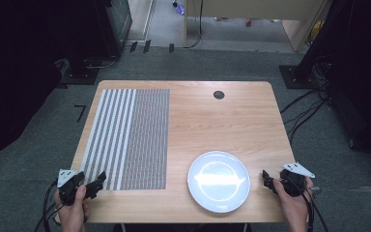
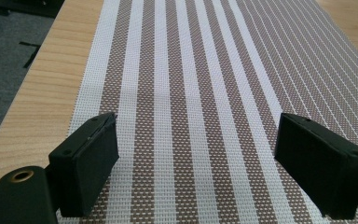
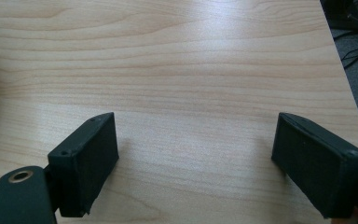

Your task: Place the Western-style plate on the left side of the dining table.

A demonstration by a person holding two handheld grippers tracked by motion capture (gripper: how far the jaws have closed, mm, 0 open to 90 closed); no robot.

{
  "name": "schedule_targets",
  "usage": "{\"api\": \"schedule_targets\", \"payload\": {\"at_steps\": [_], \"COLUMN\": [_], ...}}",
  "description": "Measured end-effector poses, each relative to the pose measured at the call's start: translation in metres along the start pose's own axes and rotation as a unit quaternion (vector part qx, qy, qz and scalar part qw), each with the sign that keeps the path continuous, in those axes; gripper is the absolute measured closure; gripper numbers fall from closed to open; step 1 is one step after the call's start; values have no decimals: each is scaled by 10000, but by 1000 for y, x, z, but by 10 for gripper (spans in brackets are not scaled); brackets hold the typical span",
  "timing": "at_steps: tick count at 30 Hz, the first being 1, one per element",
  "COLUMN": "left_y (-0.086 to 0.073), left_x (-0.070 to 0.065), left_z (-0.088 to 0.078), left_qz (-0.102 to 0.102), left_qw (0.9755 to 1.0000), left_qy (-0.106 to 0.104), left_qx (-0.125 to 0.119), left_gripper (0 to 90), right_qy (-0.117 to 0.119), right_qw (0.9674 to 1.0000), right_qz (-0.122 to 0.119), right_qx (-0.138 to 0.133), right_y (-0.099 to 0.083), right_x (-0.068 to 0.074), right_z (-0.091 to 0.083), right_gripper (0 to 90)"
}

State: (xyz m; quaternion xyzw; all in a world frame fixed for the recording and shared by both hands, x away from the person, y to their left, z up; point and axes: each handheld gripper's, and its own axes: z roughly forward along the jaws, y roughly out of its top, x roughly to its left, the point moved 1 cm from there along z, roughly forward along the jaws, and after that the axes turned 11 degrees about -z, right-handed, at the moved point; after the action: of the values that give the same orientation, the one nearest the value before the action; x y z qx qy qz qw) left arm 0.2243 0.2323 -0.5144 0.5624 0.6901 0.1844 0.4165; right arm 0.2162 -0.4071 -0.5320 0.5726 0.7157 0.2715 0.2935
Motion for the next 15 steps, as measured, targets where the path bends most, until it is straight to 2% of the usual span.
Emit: {"api": "schedule_targets", "payload": {"at_steps": [7, 15], "left_y": [1, 5], "left_x": [-6, -29], "left_z": [-1, -2], "left_qz": [-68, 64], "left_qw": [9999, 9996], "left_qy": [-121, -258], "left_qx": [-18, -110], "left_gripper": [136, 136], "right_qy": [-1, -2], "right_qw": [10000, 10000], "right_qz": [-2, -5], "right_qx": [0, -1], "right_y": [0, 0], "right_x": [0, 0], "right_z": [0, 0], "right_gripper": [137, 136]}}
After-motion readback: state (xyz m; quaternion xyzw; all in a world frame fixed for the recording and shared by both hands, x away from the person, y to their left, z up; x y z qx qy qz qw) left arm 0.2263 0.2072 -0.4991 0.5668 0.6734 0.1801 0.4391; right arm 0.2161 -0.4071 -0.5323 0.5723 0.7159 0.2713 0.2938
